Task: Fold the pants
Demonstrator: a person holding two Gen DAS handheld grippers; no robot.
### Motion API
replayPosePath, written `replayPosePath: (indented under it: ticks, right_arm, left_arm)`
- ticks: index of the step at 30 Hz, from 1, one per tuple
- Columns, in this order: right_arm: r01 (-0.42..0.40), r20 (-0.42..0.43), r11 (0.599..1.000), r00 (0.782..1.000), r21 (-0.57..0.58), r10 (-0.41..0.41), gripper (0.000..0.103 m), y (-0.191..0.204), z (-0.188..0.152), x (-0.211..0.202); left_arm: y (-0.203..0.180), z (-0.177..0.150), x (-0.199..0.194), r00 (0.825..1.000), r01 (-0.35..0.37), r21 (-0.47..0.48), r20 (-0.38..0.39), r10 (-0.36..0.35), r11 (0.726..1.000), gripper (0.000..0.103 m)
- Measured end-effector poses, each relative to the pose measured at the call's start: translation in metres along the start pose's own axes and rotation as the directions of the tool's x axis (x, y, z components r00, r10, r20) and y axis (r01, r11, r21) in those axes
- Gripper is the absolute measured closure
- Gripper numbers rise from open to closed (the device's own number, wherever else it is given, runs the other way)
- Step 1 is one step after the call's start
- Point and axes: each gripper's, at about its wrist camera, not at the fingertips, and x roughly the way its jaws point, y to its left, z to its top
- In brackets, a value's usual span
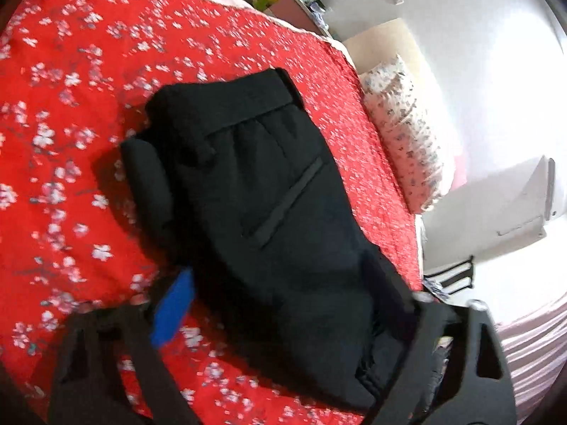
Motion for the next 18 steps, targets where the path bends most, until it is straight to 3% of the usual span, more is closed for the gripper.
replayPosePath:
  ticks: [4, 5, 8, 12, 14, 18]
  right_arm:
    - [-0.016, 0.015, 1.0, 1.0, -0.02, 0.016, 0.014, 0.001, 0.0, -0.004]
    - [-0.019, 0.016, 1.0, 1.0, -0.023, 0.02, 0.014, 0.002, -0.001, -0.005]
    - [-0.027, 0.018, 0.999, 0.999, -0.024, 0.028, 0.014, 0.002, -0.001, -0.007]
    - [-0.033, 0.009, 0.999, 0.999, -0.001, 0.033, 0.014, -0.004, -0.001, -0.007]
    - [-0.034, 0.007, 0.999, 0.999, 0.011, 0.033, 0.014, -0.008, -0.002, -0.007]
    - [-0.034, 0.014, 0.999, 0.999, 0.027, 0.033, 0.014, -0.014, 0.0, -0.01]
  left_arm:
    - [0.004, -0.002, -0.005, 0.998, -0.048, -0.016, 0.037, 0.049, 0.999, 0.064]
    - [0.001, -0.002, -0.007, 0.997, -0.056, -0.007, 0.045, 0.057, 0.998, 0.065]
    - [-0.017, -0.004, -0.008, 0.993, -0.103, 0.052, 0.061, 0.1, 0.993, 0.061]
    - [-0.032, -0.002, 0.003, 0.987, -0.158, 0.091, 0.046, 0.155, 0.983, 0.038]
    - [-0.03, -0.001, 0.01, 0.982, -0.185, 0.066, 0.036, 0.183, 0.981, 0.038]
    - [-0.023, 0.006, 0.017, 0.985, -0.169, -0.013, 0.041, 0.17, 0.985, 0.041]
